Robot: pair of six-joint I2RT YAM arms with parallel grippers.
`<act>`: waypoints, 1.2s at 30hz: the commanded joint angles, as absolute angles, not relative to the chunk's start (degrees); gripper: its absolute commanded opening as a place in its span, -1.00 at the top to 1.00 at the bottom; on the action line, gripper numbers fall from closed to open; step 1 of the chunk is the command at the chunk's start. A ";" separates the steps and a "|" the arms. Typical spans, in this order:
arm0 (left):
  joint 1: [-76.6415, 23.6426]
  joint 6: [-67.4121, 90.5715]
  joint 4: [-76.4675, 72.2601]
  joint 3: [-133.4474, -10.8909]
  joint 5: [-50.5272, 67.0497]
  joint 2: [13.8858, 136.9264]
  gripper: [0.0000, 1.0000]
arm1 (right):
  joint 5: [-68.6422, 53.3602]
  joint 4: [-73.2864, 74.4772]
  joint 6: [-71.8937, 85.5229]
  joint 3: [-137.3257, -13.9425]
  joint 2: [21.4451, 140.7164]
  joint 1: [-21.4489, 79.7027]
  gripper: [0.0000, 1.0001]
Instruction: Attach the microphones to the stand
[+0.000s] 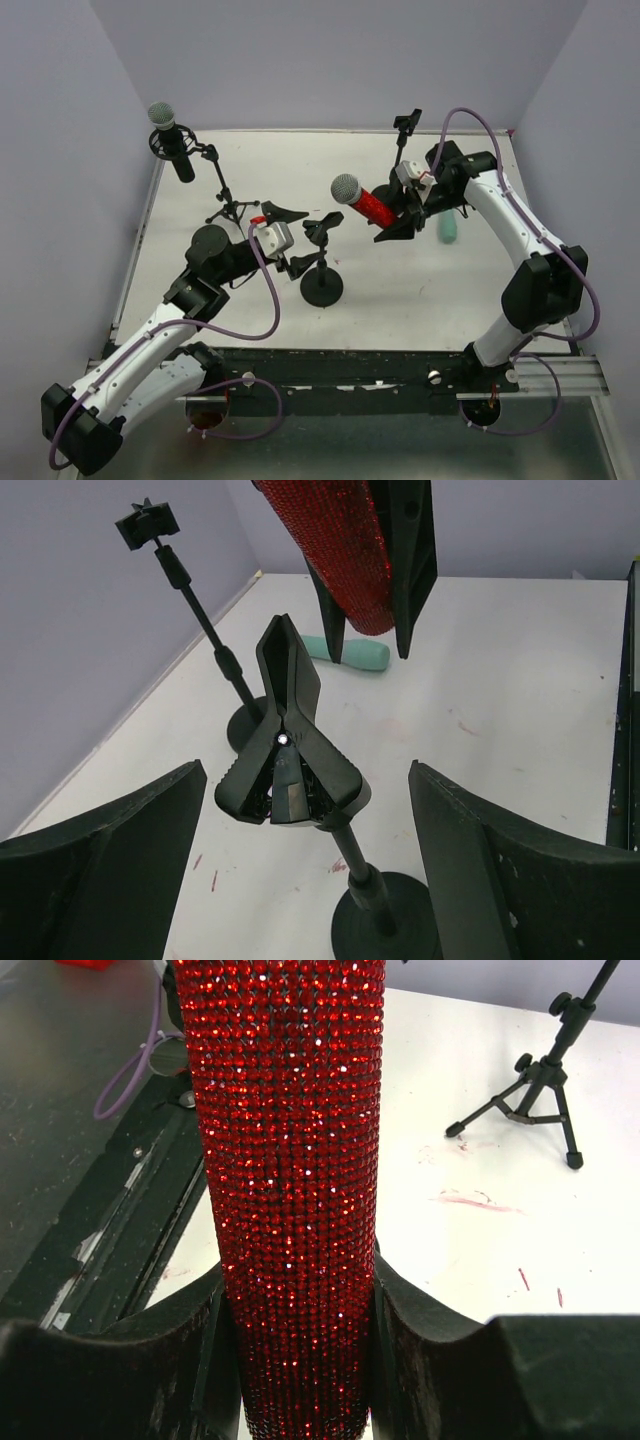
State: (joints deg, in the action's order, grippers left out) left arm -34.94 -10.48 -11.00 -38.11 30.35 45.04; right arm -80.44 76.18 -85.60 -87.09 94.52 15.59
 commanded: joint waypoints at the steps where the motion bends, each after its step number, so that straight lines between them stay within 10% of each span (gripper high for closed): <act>1: -34.54 -9.23 -14.86 -37.18 33.66 46.14 -0.74 | -82.79 81.39 -87.01 -90.08 96.50 15.73 0.99; 7: -34.01 -8.53 -16.17 -36.30 34.71 46.14 -0.48 | -82.00 81.39 -86.48 -91.32 97.73 16.08 0.99; 15: -33.93 -7.21 -16.17 -36.13 36.21 46.23 0.56 | -80.69 81.39 -86.40 -93.69 100.19 16.52 0.99; 26: -33.57 -5.10 -16.88 -35.33 37.62 46.32 0.75 | -78.66 77.08 -82.53 -95.45 102.04 22.15 0.99; 28: -33.49 -4.57 -16.79 -35.42 37.62 46.23 0.70 | -78.66 77.25 -82.27 -96.24 102.13 22.15 0.99; 32: -33.40 -2.82 -17.49 -34.98 35.51 45.53 -0.45 | -78.13 76.73 -81.57 -95.71 101.78 22.15 0.99; 36: -33.40 -2.64 -17.76 -34.63 34.98 45.00 -0.56 | -78.22 75.85 -80.86 -95.36 101.78 22.24 0.99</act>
State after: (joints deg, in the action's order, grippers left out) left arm -33.34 -3.68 -16.67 -35.57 34.30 46.02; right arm -78.37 76.36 -81.87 -94.67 101.58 21.80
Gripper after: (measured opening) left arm 0.775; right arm 0.494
